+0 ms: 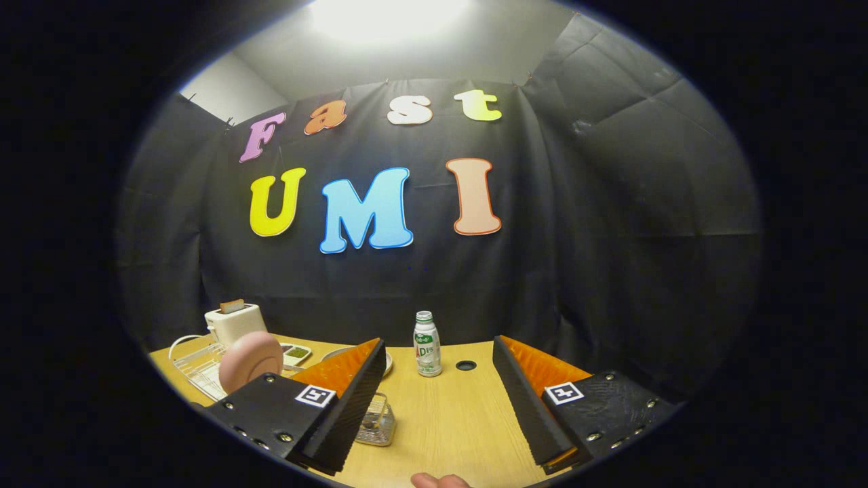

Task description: Take the plate from the dish rack, then take the spoon from the basket and place it into the plate.

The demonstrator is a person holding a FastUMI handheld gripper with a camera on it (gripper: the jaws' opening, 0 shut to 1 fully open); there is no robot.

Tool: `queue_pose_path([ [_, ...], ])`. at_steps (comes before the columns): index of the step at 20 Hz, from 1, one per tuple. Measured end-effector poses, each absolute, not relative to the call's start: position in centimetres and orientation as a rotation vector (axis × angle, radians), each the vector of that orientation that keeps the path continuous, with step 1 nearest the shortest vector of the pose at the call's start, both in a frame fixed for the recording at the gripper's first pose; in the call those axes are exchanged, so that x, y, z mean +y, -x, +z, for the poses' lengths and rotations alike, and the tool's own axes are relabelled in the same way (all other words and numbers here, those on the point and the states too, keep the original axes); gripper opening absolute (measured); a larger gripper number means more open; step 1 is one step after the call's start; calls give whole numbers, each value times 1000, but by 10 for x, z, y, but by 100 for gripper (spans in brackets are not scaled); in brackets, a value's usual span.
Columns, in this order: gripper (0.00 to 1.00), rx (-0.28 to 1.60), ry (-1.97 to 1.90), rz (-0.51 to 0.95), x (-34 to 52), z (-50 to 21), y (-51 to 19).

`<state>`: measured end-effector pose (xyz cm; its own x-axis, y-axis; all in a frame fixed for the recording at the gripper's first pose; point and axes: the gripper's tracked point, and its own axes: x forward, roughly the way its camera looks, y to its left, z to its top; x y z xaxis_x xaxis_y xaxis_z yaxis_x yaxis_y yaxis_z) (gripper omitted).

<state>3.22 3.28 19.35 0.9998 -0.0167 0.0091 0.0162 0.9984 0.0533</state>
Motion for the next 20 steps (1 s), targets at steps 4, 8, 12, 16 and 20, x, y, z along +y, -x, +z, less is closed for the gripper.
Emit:
queue_pose_path([
  [4,97,47,-49,26,79,223,-35],
  [8,97,117,-39,63,132,238,-42],
  [12,97,224,-33,121,190,241,-50],
  [16,97,372,-11,132,235,222,-62],
  [20,97,484,-10,97,266,205,-76],
])
